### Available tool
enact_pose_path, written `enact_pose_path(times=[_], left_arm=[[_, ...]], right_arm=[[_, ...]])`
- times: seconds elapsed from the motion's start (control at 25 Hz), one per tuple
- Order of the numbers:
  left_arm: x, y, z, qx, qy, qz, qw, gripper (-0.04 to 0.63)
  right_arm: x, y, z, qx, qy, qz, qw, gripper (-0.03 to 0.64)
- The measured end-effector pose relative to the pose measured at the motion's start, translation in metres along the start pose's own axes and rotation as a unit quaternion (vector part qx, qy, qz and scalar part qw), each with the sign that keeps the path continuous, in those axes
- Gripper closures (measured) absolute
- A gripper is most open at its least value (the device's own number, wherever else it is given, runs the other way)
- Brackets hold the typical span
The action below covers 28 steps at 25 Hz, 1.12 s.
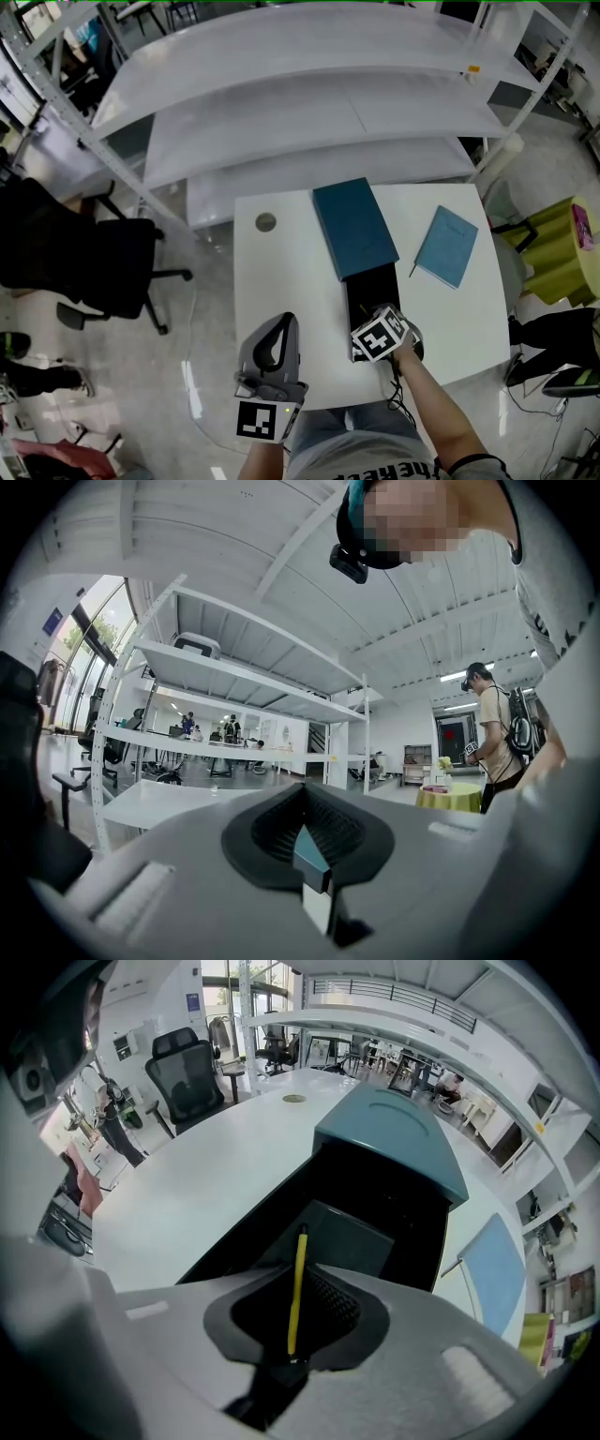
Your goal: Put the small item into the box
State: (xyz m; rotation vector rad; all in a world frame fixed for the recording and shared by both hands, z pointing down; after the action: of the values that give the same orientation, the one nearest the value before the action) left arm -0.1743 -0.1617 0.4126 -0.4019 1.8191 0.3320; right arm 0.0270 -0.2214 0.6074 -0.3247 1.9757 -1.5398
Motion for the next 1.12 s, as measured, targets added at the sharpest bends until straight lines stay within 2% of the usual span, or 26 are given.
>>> enact_pose_path(times=[0.52,0.76,0.92,1.12], left_arm=[[0.0,0.003,-0.001,-0.003,0.004,-0.001,1.0,0.581],[0.0,0.004,0.004,-0.007,0.005,-0.001,1.0,0.581],[0.0,0.006,0.012,-0.011,0.001,0.001,0.9999,0.581],[0.001,0.01,0.02,-0.014,-0.002,0.002,0.9999,0.581]], right_arm=[[-0.003,0.003,0.001,0.003,-0.012,0.017,1.0,0.545],[-0.001,0.024,-0.001,0.018,-0.044,0.082,0.995,0.545],[-0.006,0.039,-0.003,0.027,-0.082,0.119,0.989,0.614],[-0.009,0.059,-0.005,0.029,-0.102,0.181,0.978,0.615]])
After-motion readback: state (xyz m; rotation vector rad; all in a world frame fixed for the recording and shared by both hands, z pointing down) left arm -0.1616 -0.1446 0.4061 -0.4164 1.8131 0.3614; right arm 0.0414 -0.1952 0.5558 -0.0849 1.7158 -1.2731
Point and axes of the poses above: the fingertips, and each gripper's own axes: y backward along the fingers, z to its right, x out of its top, the point moved 7 cm from there along y, backward along the fingers, and after that the axes turned 12 degrees about y, right-handed, at the moved point
